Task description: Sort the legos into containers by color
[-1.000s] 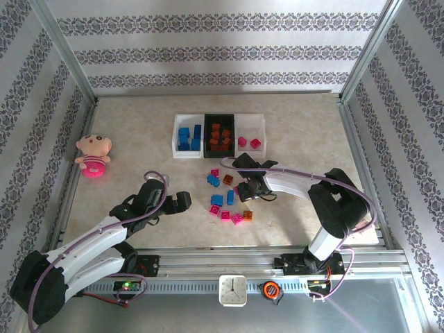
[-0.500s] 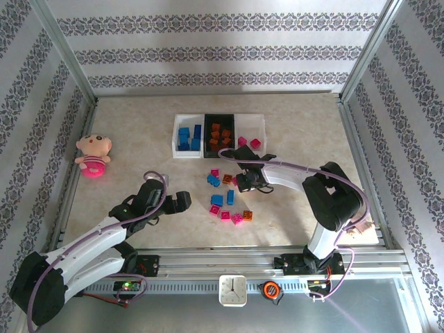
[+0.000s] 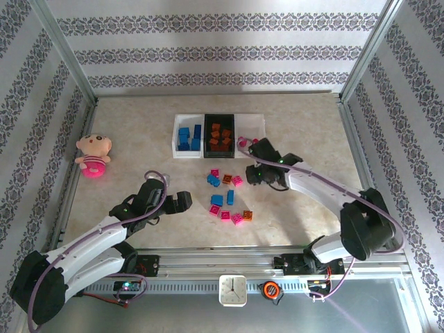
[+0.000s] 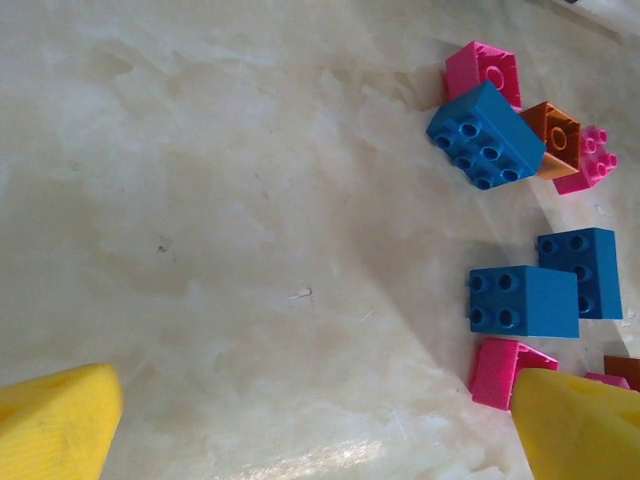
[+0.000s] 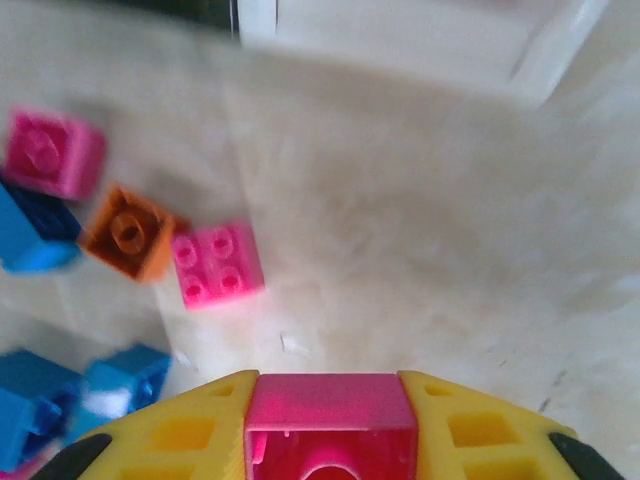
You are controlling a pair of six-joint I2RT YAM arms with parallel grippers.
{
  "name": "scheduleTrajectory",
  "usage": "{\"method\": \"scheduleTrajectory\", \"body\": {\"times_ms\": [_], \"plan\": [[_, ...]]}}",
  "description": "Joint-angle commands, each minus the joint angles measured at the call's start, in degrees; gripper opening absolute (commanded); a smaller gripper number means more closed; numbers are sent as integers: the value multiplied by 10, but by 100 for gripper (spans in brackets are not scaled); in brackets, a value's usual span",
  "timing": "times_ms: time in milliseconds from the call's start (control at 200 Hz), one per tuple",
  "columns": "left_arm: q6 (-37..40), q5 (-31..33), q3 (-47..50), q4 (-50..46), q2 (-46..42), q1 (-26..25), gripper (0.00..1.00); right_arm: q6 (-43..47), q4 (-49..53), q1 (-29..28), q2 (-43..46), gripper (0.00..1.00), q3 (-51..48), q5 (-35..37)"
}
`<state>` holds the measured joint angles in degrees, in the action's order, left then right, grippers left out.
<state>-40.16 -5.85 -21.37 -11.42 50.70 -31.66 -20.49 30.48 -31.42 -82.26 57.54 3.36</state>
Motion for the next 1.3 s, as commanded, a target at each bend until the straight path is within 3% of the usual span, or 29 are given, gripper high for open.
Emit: {"method": "scheduleTrajectory", "body": {"times_ms": [0, 285, 460, 530, 590, 730, 939, 1109, 1294], "plan": [[17, -11, -21, 22, 7, -1, 99, 20, 0, 23, -23, 29, 73, 1], [34, -46, -38, 24, 42, -1, 100, 27, -11, 54, -240, 29, 278, 73], [49, -64, -50, 22, 65, -1, 100, 13, -4, 74, -325, 31, 354, 80], [56, -74, -54, 25, 76, -2, 100, 10, 1, 78, -347, 37, 378, 73], [62, -81, -60, 29, 89, -2, 100, 8, 9, 81, -358, 48, 395, 70], [76, -95, -77, 41, 130, -9, 96, 2, 1, 82, -332, 63, 380, 58], [109, -81, -147, 53, 242, -66, 90, -14, -42, 76, -231, 64, 248, 29], [144, -25, -221, 34, 339, -130, 91, -20, -70, 77, -153, 64, 131, 24], [143, 8, -268, 23, 412, -153, 88, -23, -81, 82, -95, 64, 67, 18]]}}
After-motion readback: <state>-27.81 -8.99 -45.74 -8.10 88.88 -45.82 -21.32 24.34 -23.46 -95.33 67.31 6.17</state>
